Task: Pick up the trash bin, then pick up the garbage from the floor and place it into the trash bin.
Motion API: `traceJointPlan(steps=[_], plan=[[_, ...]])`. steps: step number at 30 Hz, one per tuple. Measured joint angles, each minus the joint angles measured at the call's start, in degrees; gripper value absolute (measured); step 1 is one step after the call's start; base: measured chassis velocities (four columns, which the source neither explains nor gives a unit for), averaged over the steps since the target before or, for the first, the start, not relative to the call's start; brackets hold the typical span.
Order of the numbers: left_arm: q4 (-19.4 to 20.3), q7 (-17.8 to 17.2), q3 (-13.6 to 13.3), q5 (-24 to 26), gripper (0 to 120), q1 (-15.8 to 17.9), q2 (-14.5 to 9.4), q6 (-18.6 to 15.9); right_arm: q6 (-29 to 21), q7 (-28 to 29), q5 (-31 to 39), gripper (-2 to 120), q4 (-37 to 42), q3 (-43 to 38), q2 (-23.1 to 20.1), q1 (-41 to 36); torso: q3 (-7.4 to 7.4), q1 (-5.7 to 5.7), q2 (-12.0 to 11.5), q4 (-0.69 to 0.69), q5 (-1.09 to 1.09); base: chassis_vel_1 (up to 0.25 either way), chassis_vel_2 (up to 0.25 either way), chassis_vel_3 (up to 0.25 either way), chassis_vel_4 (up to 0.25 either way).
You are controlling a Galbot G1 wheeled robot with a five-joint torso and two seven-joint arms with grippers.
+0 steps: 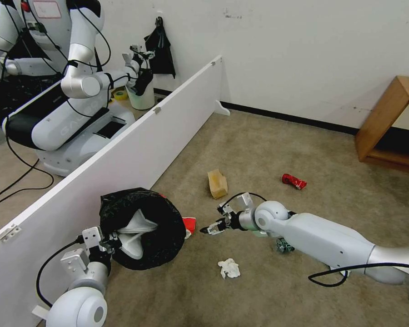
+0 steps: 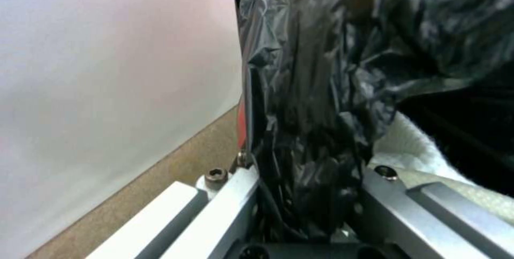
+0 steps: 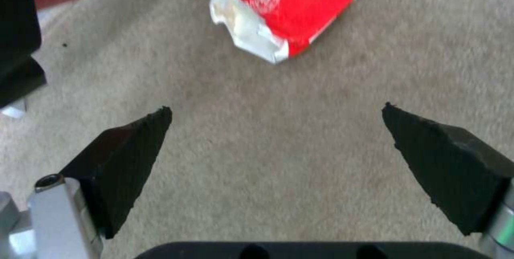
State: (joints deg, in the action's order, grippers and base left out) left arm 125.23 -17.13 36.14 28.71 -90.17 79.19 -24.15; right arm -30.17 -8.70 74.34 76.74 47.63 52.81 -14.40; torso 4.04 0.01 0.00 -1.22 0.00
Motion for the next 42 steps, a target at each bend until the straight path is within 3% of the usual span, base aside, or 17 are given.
traceJointPlan(steps=[14, 42], plan=[[0.14, 0.61, -0.06, -0.5, 0, -0.36, 0.8, 0.81, -1.52, 1.38, 0.76, 100, -1.79, 3.28, -1.93, -1.96, 0.0, 0.0, 0.0, 0.0, 0.0, 0.0, 0.0, 0.0, 0.0], [-0.06, 1.58, -0.18, -1.1, 0, -1.05, 1.38, 1.55, -1.92, 1.84, -0.4, 100, -6.57, 3.35, -0.34, -6.59, 0.0, 0.0, 0.0, 0.02, -0.01, 0.0, 0.0, 0.0, 0.0]])
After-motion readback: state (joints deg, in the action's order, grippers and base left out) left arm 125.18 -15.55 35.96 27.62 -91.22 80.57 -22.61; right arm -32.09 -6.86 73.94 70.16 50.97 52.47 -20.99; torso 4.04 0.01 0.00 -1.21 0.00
